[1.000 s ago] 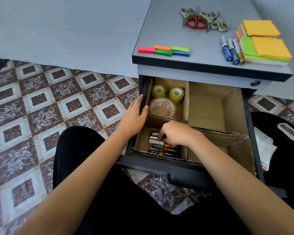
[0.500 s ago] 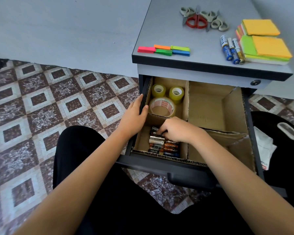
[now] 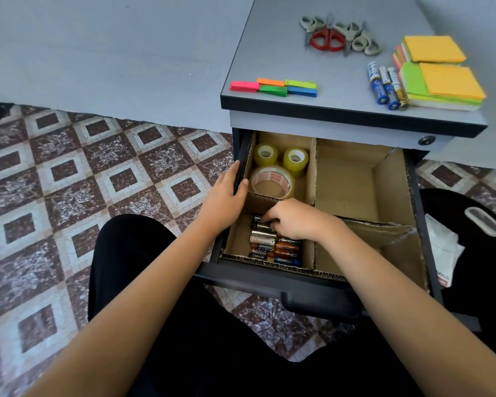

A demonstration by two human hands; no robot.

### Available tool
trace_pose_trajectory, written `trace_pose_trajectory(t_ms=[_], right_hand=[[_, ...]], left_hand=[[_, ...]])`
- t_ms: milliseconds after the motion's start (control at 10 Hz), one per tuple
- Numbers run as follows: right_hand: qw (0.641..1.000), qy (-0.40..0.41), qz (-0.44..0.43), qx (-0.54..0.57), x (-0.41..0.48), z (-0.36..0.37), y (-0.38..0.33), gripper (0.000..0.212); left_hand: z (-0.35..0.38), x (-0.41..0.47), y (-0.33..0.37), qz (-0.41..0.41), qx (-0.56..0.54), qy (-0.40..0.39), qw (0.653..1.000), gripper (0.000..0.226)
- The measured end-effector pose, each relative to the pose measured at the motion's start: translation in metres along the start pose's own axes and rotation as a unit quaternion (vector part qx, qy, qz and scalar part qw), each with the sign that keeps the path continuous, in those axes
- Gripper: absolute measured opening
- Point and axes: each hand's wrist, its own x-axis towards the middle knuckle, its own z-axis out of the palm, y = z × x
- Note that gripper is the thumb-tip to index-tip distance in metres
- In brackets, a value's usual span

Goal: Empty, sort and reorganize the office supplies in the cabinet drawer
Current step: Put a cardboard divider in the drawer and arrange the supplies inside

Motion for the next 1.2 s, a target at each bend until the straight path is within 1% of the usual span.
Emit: trace_pose_trajectory(t_ms=[400,500,600,700,800,900,1100,1200], right_hand=[[0.999,0.020,0.047,0.003,0.007,0.005,0.004,0.030],[0.999,0.015,0.040,0.002,0.007,0.004,0.004,0.032],[1.000,0.016,0.010,0.023,0.003,-0.001,0.003,0.037],[0.999,0.001,-0.018,0.044,0.001,-0.002,0.002,0.048],[0.998,-0.044,-0.033,0.032,0.004,0.000,0.000,0.061],[0.996,-0.083,-0.037,-0.002,0.008,0.000,-0.001,0.064],[0.997,-0.078,-0.022,-0.017,0.006,-0.006,-0.002,0.059],[0.998,-0.060,-0.025,-0.017,0.006,-0.004,-0.001,0.057]], left_hand=[[0.000,0.000,-0.001,0.001,0.008,0.000,1.000,0.053],[0.000,0.000,0.000,0.001,0.009,0.002,1.000,0.052],[0.001,0.001,-0.001,0.002,0.007,0.001,1.000,0.052],[0.001,0.001,-0.001,0.000,0.006,0.001,1.000,0.052],[0.000,0.001,0.000,-0.001,0.006,0.002,1.000,0.052],[0.000,0.001,-0.001,-0.002,0.004,0.001,1.000,0.052],[0.002,0.002,-0.002,-0.003,0.002,0.000,1.000,0.053],[0.002,0.002,-0.002,-0.004,0.002,0.000,1.000,0.053]])
